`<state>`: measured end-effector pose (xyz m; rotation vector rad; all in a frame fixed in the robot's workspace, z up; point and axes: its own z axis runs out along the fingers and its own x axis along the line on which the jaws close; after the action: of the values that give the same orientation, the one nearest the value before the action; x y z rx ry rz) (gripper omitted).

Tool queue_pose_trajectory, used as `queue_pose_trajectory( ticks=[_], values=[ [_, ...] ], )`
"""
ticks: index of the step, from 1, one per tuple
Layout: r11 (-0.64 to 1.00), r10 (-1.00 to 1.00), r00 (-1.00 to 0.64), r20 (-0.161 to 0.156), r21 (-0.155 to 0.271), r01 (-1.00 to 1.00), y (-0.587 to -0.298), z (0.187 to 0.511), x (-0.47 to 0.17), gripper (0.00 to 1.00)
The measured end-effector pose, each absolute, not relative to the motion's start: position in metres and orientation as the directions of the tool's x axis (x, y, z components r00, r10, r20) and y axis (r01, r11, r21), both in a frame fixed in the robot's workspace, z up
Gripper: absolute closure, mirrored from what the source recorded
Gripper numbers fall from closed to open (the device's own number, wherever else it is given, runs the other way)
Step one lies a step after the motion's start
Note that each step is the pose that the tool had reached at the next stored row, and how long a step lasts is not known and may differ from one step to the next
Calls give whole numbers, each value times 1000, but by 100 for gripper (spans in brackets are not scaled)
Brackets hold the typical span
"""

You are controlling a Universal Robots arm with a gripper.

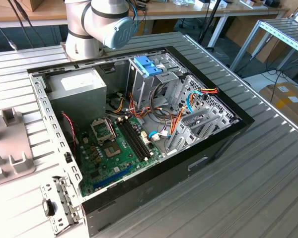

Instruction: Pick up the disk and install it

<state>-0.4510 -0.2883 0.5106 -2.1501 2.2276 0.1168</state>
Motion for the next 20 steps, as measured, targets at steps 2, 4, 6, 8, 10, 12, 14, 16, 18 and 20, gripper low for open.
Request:
queue_pose_trajectory(
  ticks=[2,4,6,8,10,12,14,16,18,20],
  values=[
    [34,-996,-36,-84,24,-999,-288,512,-451,63],
    [34,-996,-36,-84,24,-999,-288,514,-451,63],
    [34,-996,-36,-84,24,-999,-288,515,-451,63],
    [34,-996,-36,-84,24,-999,-288,516,-451,63],
    [34,-996,-36,-84,24,-999,-288,518,-451,63],
    [34,-996,-36,-84,24,-999,-288,521,-451,63],
    [34,-996,-36,-84,24,-999,-288,522,-450,63],
    [34,-996,-36,-84,24,-999,-288,524,-450,63],
    [34,-996,-36,-84,24,-999,-288,525,-450,63],
    [34,-996,-36,-84,24,-999,-288,527,-450,63]
  ],
)
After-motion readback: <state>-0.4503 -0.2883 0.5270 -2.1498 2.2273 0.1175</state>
